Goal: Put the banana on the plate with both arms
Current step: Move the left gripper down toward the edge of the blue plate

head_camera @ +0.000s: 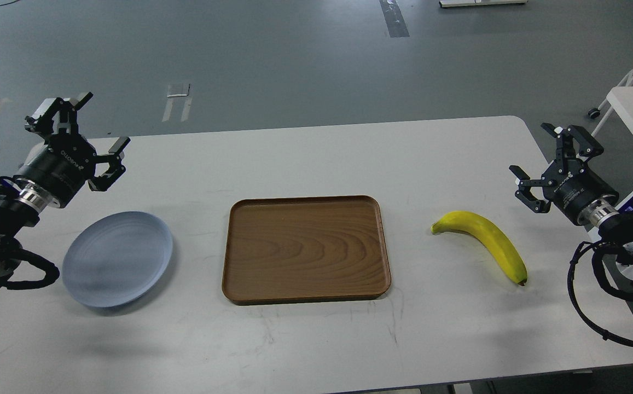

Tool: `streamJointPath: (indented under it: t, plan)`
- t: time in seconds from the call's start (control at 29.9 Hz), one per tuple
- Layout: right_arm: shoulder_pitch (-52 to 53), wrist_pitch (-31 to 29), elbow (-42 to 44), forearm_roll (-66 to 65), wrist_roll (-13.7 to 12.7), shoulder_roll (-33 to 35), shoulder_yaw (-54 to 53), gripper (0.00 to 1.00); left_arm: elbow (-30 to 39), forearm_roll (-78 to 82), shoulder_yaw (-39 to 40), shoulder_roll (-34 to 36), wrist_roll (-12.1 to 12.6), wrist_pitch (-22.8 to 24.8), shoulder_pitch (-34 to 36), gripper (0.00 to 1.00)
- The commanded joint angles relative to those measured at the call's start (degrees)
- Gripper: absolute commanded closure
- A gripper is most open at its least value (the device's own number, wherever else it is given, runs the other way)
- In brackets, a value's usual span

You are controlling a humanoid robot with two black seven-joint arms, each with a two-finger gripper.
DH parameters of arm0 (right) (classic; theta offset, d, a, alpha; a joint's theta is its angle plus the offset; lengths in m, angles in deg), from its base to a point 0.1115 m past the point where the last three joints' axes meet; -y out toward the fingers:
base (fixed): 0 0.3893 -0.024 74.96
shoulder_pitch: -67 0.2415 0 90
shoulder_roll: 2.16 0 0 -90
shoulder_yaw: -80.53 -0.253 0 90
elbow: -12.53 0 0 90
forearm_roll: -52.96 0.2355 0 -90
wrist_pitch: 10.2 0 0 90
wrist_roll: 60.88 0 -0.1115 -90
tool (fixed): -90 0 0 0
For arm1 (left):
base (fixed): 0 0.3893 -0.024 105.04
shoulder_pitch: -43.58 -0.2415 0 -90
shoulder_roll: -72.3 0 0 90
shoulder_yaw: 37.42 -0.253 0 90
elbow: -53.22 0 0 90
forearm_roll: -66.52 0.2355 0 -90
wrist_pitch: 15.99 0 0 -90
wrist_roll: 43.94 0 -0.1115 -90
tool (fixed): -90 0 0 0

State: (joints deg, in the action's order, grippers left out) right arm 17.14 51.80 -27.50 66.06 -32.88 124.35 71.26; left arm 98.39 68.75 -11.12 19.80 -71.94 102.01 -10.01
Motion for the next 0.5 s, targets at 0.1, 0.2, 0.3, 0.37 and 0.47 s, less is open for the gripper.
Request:
streamJointPath:
  t: [0.1,0.2,0.3,0.37,0.47]
  plan:
    - [-0.3,0.0,0.0,-0.1,0.0,0.0,0.2,0.00,-0.5,0.3,0.2,0.3,0.0,0.0,-0.9,0.00]
    - [-0.3,0.0,0.8,-0.2,0.0,0.0,0.4,0.00,-2.7,0.4,0.2,0.6,0.0,0.0,-0.7,0.00]
    - [-0.3,0.0,1.4,-0.3,0.0,-0.1,0.4,0.00,-4.8,0.1,0.3,0.8,0.0,0.0,0.1,0.00]
    - [-0.3,0.0,1.4,-0.3,0.0,-0.1,0.4,0.00,-5.5,0.1,0.7,3.2,0.0,0.0,0.4,0.00]
    - [-0.3,0.0,1.4,-0.4,0.0,0.0,0.4,0.00,-5.1,0.9,0.9,6.2,0.0,0.0,1.0,0.00]
